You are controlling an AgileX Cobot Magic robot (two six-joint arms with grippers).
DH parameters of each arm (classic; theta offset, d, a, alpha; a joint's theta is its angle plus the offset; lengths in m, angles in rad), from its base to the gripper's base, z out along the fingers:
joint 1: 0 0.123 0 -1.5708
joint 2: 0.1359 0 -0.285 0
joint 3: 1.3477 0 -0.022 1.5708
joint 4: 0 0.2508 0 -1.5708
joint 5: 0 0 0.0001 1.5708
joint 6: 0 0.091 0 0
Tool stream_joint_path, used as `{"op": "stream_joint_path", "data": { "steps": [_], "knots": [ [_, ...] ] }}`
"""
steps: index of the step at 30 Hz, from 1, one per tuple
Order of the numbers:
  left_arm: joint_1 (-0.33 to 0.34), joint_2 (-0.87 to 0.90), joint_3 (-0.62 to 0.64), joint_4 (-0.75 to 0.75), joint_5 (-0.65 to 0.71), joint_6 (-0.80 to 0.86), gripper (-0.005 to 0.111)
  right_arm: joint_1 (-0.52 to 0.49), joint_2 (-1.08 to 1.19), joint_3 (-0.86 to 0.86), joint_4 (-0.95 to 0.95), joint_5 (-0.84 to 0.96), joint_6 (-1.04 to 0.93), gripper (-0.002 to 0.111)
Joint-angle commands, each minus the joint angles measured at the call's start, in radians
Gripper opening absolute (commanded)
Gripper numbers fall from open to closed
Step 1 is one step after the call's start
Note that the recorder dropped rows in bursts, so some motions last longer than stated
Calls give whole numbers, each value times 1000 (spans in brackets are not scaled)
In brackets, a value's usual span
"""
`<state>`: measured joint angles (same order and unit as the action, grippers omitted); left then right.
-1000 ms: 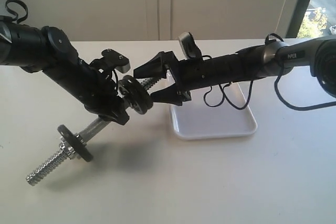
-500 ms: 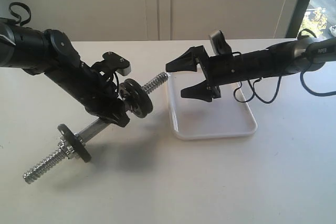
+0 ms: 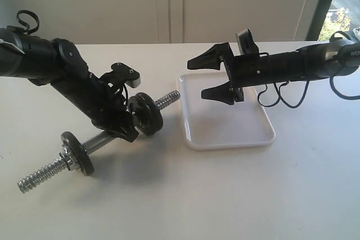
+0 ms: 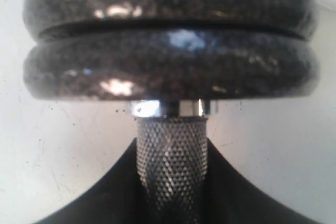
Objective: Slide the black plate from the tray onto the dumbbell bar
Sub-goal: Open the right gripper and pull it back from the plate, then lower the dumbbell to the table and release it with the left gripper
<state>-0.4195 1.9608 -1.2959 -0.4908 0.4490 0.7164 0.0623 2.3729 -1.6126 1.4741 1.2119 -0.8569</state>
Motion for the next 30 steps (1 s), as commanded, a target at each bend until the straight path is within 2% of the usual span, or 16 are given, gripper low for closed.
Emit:
{"op": "stream_joint_path", "data": {
  "steps": [1, 7, 10, 13, 19, 26, 30],
  "knots": [
    [-2, -48, -20, -76, -14, -2, 8, -7, -10, -3, 16, 9, -1, 95],
    [-2, -48, -20, -67, 1, -2, 57, -7, -10, -3, 18, 9, -1, 95],
    [-2, -48, -20, -47, -10, -2, 70, -7, -10, -3, 18, 9, -1, 95],
    [-2, -48, -20, -47, -6, -2, 74, -7, -10, -3, 18, 9, -1, 93],
    [-2, -62, -20, -32, 15, -6, 74, -7, -21, -3, 10, 9, -1, 88],
    [0, -139, -20, 80, 45, -115, 74, -7, -99, -3, -43, 9, 5, 88],
    [0, -203, -20, 82, 89, -161, 68, -7, -169, -3, -133, 9, 45, 84]
  ]
}}
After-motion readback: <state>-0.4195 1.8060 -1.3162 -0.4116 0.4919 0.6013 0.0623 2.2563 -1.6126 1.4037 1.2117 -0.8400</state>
